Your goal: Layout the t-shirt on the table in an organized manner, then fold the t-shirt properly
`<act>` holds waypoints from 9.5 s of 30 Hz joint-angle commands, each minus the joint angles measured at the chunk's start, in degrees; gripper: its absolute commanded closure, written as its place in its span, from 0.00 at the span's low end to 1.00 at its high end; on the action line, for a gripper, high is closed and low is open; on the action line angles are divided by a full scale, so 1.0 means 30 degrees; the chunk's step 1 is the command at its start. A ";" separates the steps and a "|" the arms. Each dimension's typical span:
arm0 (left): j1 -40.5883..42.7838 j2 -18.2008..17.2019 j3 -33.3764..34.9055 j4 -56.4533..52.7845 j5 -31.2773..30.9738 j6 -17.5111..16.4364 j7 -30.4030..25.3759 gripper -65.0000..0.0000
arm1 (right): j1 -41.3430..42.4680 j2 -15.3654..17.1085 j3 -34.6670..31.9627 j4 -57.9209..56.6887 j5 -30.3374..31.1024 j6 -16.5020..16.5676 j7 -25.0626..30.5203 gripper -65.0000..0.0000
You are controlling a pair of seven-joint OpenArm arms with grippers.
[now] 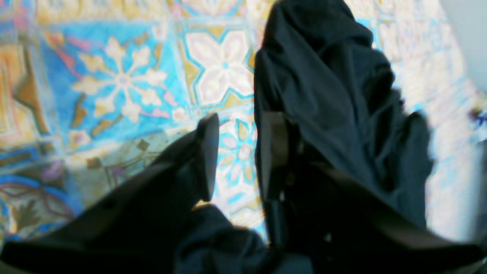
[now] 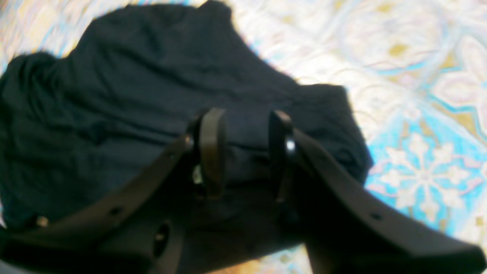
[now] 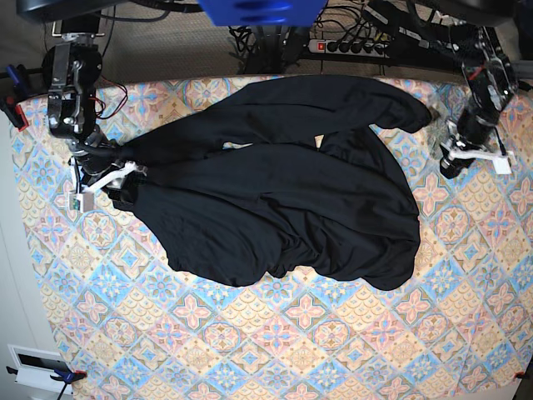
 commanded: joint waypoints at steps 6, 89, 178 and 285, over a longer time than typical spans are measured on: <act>-0.2270 -0.0396 -0.2235 -0.6118 -0.3351 -0.0078 0.4338 0.56 | 0.0464 0.0336 -0.2861 0.0256 -0.4875 -0.0019 0.0464 0.72; -0.4174 -0.4850 0.3186 -0.1195 -0.2677 -0.1953 0.7181 1.00 | 0.2369 -0.1452 -0.6319 -0.7158 -0.7981 0.0040 0.2193 0.96; -0.0072 -0.8953 1.4204 0.2204 1.5872 -0.1895 0.4250 1.00 | 0.2369 -0.1979 -0.6319 -0.7128 -0.8010 0.0040 0.2222 0.96; -0.9771 0.0278 -0.5547 -0.8785 0.4063 -0.1953 0.3283 0.64 | 1.6200 -0.4118 -0.6437 -2.1253 -0.5607 0.4582 0.5035 0.97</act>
